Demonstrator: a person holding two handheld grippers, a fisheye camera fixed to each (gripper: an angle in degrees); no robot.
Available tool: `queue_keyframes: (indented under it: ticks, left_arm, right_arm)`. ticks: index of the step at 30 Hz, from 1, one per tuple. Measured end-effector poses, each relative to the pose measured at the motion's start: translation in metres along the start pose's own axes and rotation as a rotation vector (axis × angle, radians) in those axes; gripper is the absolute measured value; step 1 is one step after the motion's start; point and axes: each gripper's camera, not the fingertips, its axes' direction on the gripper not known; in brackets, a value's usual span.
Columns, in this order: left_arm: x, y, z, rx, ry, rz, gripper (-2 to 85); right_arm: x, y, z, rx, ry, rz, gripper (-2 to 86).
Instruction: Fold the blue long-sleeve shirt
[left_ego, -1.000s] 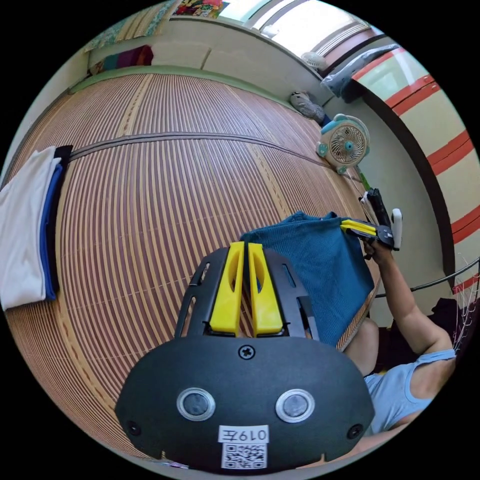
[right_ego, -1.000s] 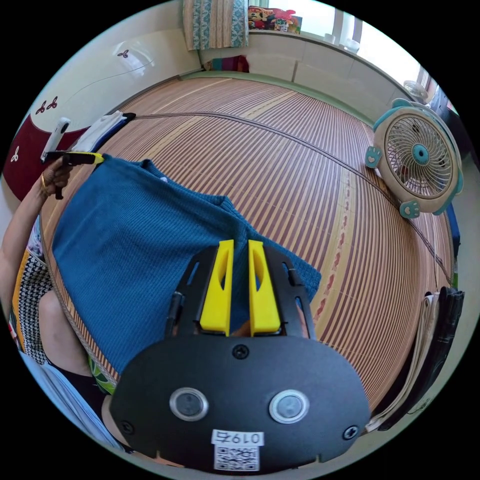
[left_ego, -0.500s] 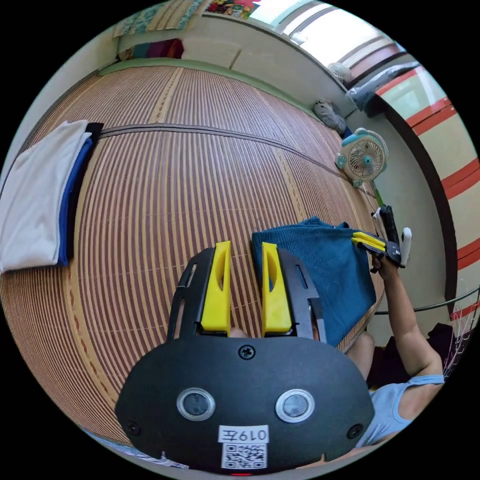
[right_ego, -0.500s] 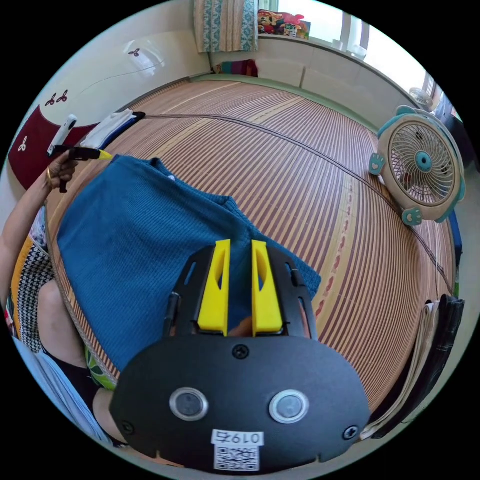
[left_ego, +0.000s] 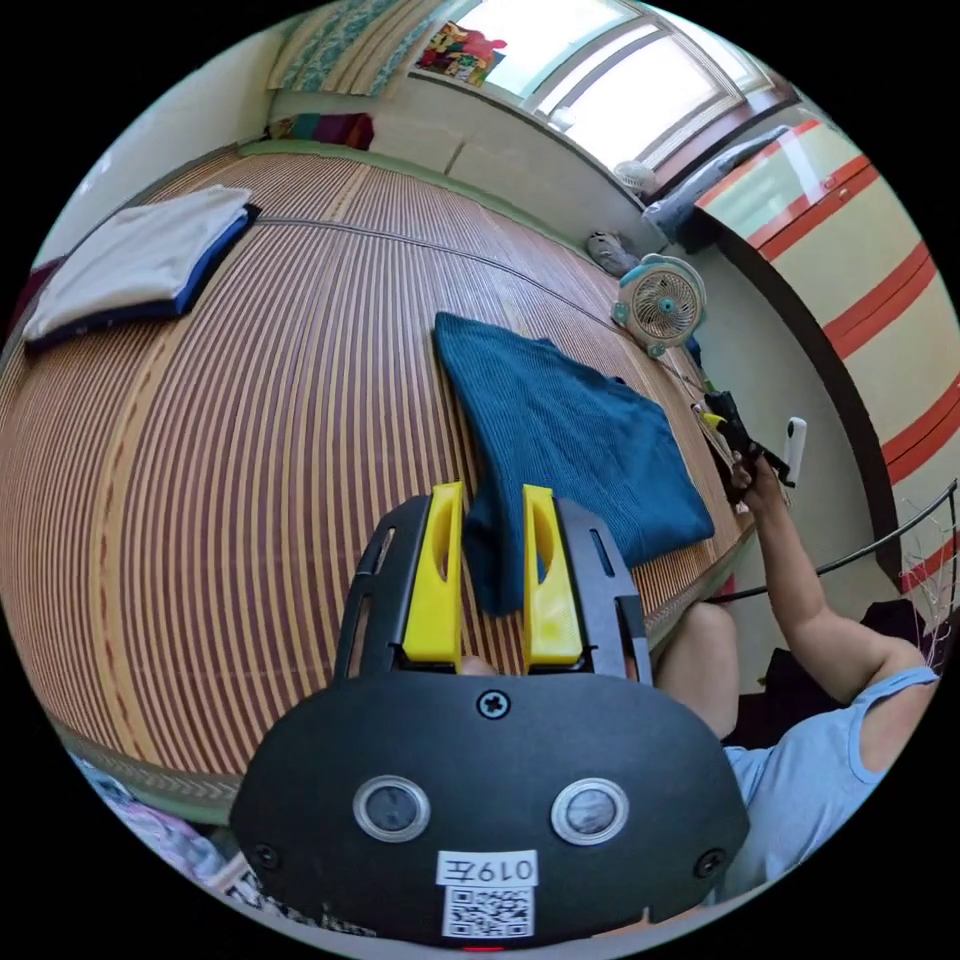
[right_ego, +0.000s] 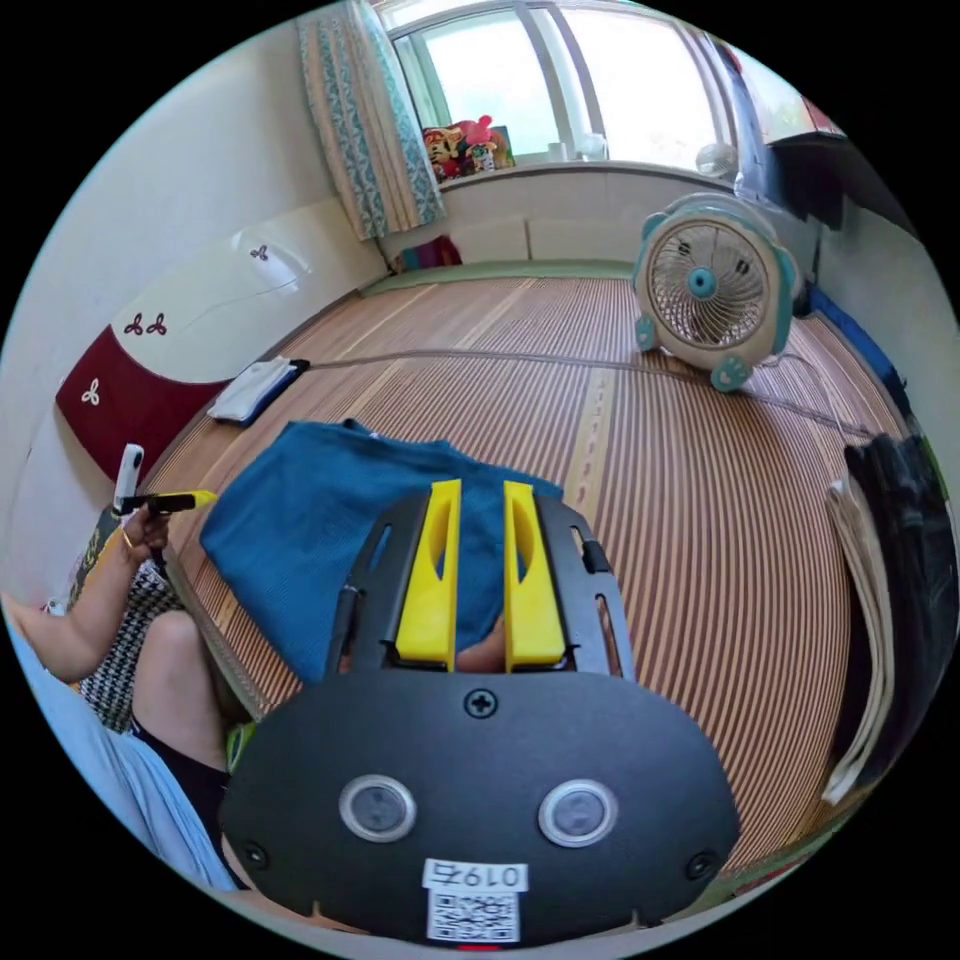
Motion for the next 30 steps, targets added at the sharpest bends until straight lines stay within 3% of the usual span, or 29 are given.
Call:
queue_keyframes:
  ticks: [6,11,17,30]
  left_arm:
    - [-0.020,0.078,-0.005,0.057,0.106,-0.073,8.9]
    - [-0.028,0.113,-0.019,0.091,0.152,0.005,9.3]
    - [-0.039,0.131,-0.016,0.042,0.204,0.117,9.4]
    - [-0.066,0.165,-0.006,0.003,0.319,0.177,8.8]
  right_arm:
    - [-0.001,0.120,-0.073,-0.069,-0.052,0.043,8.6]
    - [0.023,0.211,-0.120,-0.104,-0.183,0.077,10.5]
    - [0.048,0.219,-0.149,-0.115,-0.308,-0.013,10.1]
    - [0.099,0.207,-0.158,-0.192,-0.475,0.034,8.1]
